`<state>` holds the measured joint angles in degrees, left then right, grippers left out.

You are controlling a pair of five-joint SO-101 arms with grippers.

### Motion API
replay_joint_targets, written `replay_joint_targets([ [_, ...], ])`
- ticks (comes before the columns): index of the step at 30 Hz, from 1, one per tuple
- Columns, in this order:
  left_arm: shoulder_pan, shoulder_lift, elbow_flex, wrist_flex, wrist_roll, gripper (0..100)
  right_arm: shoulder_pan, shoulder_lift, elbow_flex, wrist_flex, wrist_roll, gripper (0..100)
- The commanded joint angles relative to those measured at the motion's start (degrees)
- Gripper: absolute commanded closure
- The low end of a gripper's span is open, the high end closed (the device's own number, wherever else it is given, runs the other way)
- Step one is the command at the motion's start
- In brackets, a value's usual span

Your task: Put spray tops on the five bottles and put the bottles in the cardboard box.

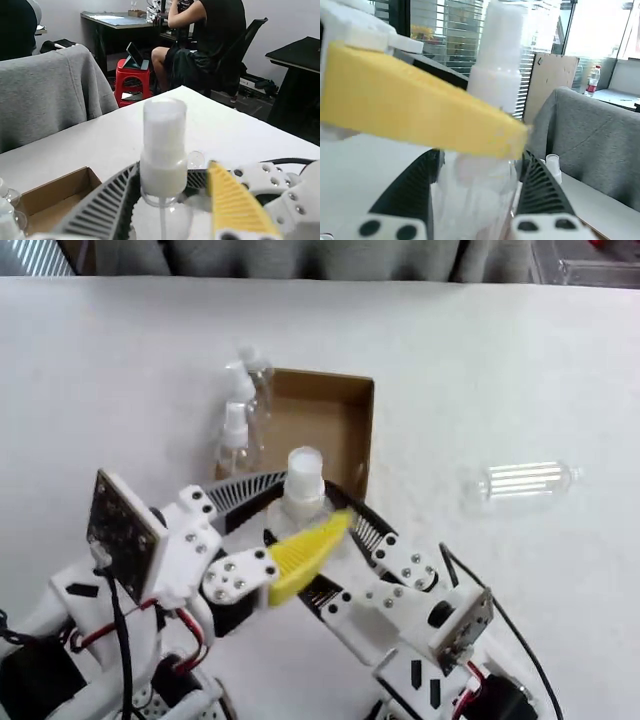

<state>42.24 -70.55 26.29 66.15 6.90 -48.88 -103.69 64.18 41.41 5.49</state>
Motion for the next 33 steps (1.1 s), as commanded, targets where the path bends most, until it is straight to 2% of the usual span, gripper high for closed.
replay_joint_targets([
  [1, 0.75, -3.03, -0.53, 1.76, 0.00, 63, 2.42, 0.48, -0.44, -1.10, -0.35, 98.2],
  [9, 0.75, -9.10, -0.44, 1.76, -0.35, 73, 5.58, 0.66, -0.44, -1.54, -0.35, 98.2],
  [15, 0.75, -12.79, -0.18, 5.01, -0.35, 78, 13.67, 3.21, -0.70, -4.53, -0.35, 98.2],
  [22, 0.75, -16.92, 4.13, 5.27, -0.53, 99, 18.07, 13.14, -2.29, -11.30, -0.35, 98.2],
  [24, 0.75, -19.30, 7.12, 4.92, -0.53, 96, 17.98, 15.60, -5.10, -11.38, -0.35, 98.2],
  [28, 0.75, -24.92, 14.42, 4.40, -0.62, 98, 17.80, 20.62, -11.25, -11.30, -0.35, 98.2],
  [33, 0.75, -33.63, 27.16, -1.14, -0.62, 98, 17.80, 27.74, -19.78, -9.27, -3.43, 98.2],
])
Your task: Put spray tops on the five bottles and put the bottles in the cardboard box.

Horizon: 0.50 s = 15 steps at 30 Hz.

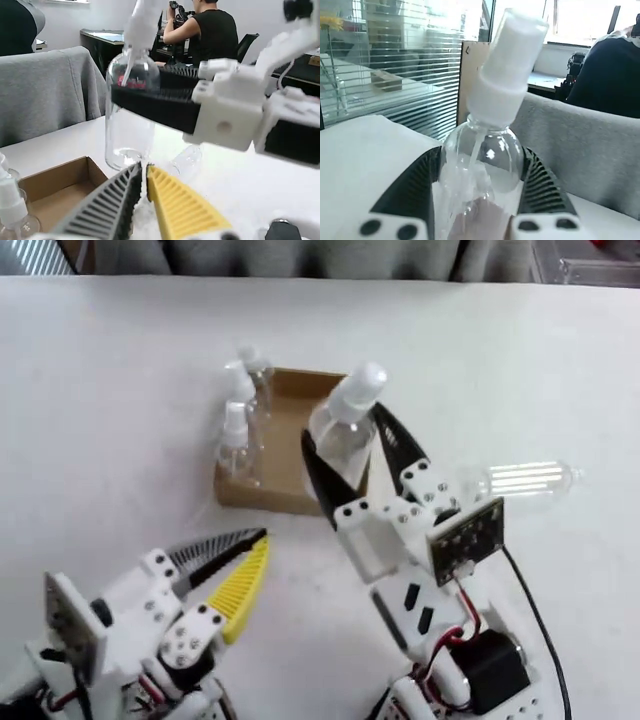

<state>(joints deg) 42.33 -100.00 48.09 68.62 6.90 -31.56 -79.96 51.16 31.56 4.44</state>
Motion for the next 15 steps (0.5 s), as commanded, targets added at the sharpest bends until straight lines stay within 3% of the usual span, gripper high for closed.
replay_joint_targets([
  [1, 0.66, -5.58, 6.86, -4.48, -0.62, 98, 0.22, 5.23, -8.88, 2.15, -3.16, 98.2],
  [6, 1.01, -4.97, 11.25, -6.68, -0.35, 98, -0.22, 10.51, -17.49, 8.04, -7.21, 98.2],
  [15, 1.19, -4.97, 22.33, -15.12, -0.18, 98, -10.33, 13.32, -20.04, 8.13, -9.14, 98.2],
])
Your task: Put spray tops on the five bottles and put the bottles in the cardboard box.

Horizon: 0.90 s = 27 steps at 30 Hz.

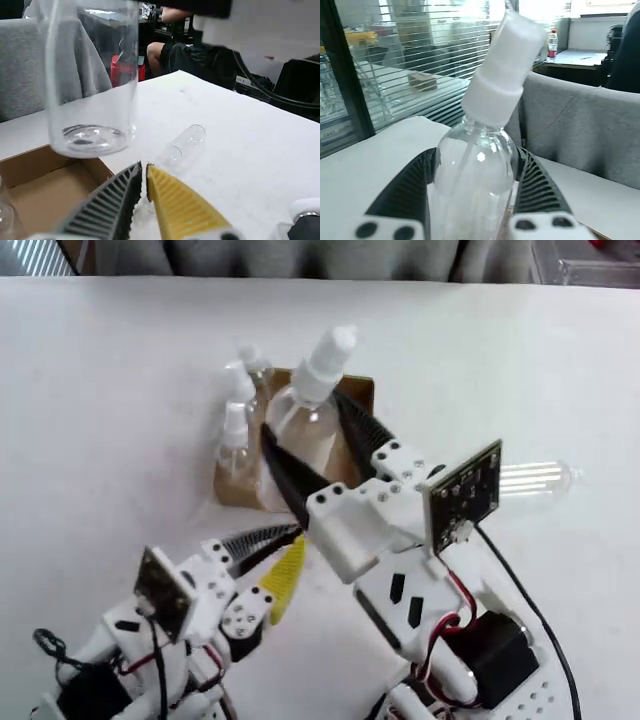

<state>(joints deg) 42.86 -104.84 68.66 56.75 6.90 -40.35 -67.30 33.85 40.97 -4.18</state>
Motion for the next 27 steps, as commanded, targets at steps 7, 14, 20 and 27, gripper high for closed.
replay_joint_targets([
  [7, 0.22, -0.13, 5.71, -8.18, -0.09, 98, -1.80, 0.22, -2.46, 3.74, -0.79, 98.2],
  [14, 0.13, -0.13, 5.80, -12.40, 3.52, 98, -1.89, 0.04, 1.49, 3.56, -0.88, 98.2],
  [20, -5.67, -0.13, 6.77, -15.03, 3.69, 98, -1.89, -4.53, 5.10, 4.35, -0.53, 98.2],
  [27, -8.66, -0.13, 12.22, -23.12, 3.60, 98, -1.63, -6.81, 6.24, 7.34, -0.35, 98.2],
])
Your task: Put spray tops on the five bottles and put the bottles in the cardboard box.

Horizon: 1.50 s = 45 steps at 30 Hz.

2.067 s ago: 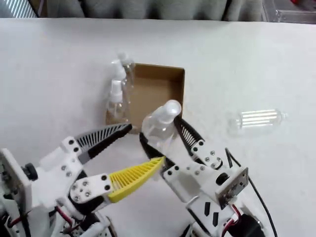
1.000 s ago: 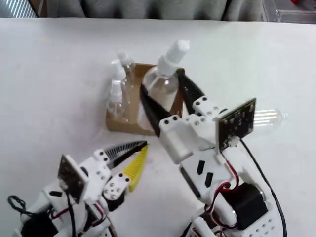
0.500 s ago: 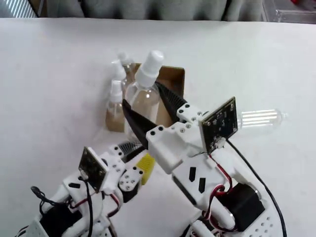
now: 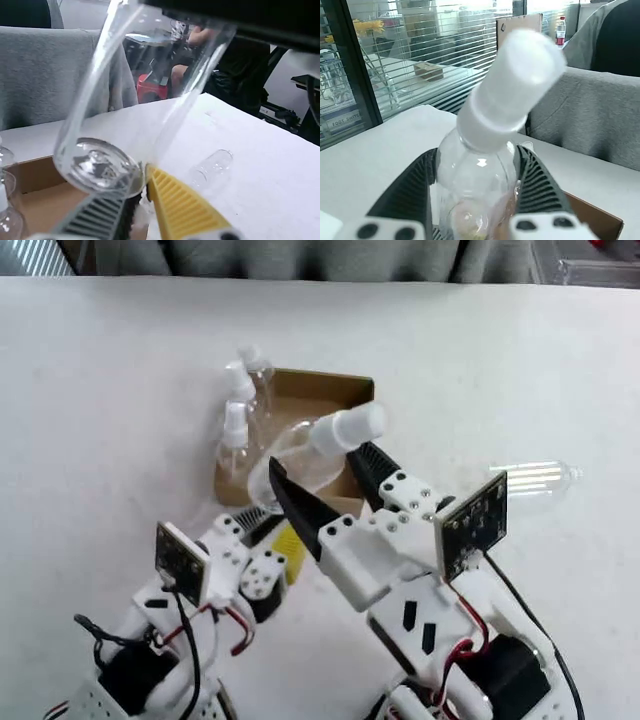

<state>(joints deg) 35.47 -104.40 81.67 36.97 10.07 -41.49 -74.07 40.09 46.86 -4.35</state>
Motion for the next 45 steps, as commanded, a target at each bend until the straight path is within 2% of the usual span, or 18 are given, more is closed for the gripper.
replay_joint_targets([
  [1, -1.01, -0.57, -0.79, -3.34, 0.44, 98, -0.48, -0.04, 0.00, 0.57, -0.18, 98.2],
  [6, -0.31, -0.57, -1.32, -0.53, 0.44, 98, 0.31, 1.36, 0.09, -4.44, 1.93, 98.2],
  [10, -0.84, -0.57, -4.31, 8.70, 0.26, 98, 6.99, 6.73, 0.18, -9.19, 2.37, 98.2],
  [12, -1.10, -0.57, -5.98, 14.15, -2.37, 98, 11.12, 10.07, 0.18, -10.95, 2.29, 98.3],
  [15, -4.62, -0.57, -8.18, 20.13, -6.77, 98, 15.34, 14.46, 0.26, -13.05, 2.02, 98.3],
  [18, -13.32, -0.57, -8.62, 22.59, -7.03, 98, 18.24, 18.42, 0.35, -14.37, 1.93, 98.3],
  [22, -27.91, -0.48, -8.44, 22.68, -7.30, 98, 20.00, 24.40, 0.70, -17.45, 1.76, 98.3],
  [28, -42.42, -0.40, -6.68, 22.33, -6.95, 98, 21.76, 31.87, 5.36, -28.62, 2.20, 98.3],
  [31, -46.99, -0.40, -2.99, 20.75, -6.95, 98, 22.73, 36.00, 5.89, -32.75, 2.20, 98.3],
  [39, -58.33, -0.40, 9.14, 9.23, -6.86, 98, 22.99, 47.96, 5.80, -44.44, 2.29, 98.3],
  [42, -61.14, -0.40, 13.45, 5.89, -6.86, 98, 23.78, 52.70, 5.80, -49.54, 2.46, 98.3],
  [45, -62.29, -0.31, 15.21, 4.48, -6.86, 98, 24.40, 58.07, 5.71, -54.90, 6.15, 98.3],
])
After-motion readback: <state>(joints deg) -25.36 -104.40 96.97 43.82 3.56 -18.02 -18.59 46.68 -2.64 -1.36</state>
